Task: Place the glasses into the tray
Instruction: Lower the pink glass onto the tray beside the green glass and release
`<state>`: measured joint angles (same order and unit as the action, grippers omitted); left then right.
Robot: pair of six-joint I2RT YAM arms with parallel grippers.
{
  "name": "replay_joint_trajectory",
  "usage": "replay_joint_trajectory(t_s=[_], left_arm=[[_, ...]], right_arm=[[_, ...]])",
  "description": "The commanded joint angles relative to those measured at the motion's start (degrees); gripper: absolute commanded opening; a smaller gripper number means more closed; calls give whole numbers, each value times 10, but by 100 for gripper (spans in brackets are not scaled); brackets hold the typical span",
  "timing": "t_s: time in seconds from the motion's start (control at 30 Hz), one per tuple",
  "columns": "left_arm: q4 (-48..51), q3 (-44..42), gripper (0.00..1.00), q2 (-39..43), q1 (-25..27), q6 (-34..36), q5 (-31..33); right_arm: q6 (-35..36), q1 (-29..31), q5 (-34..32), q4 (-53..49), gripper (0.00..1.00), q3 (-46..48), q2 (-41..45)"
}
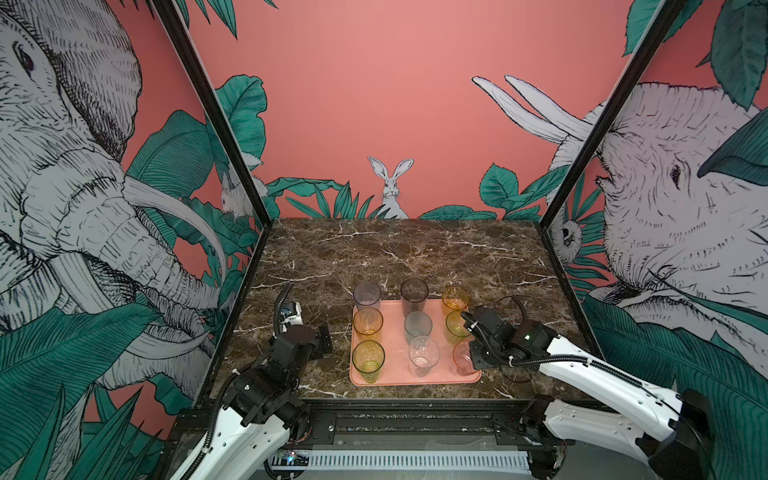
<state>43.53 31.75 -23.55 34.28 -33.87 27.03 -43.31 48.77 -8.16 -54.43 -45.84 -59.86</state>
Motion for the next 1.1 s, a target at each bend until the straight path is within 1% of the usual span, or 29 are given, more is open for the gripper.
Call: replay_joint_trajectory(t_s=[0.0,0.37,0.8,0.97,1.07], left_arm=[[9,-9,96,3,-3,-6,4],[11,-11,96,3,-3,-9,2],[12,-10,96,4,-3,-9,3],[13,-10,96,5,-3,-9,3],[13,-9,96,5,-3,-8,4]], right_arm=[[-16,4,-10,24,0,7,-6],[-26,4,-26,39,0,26,-20],[-38,5,-23,43,0,35,-34],[-38,4,-18,36,15,29,-40],[-37,4,-18,27,21,21,-39]])
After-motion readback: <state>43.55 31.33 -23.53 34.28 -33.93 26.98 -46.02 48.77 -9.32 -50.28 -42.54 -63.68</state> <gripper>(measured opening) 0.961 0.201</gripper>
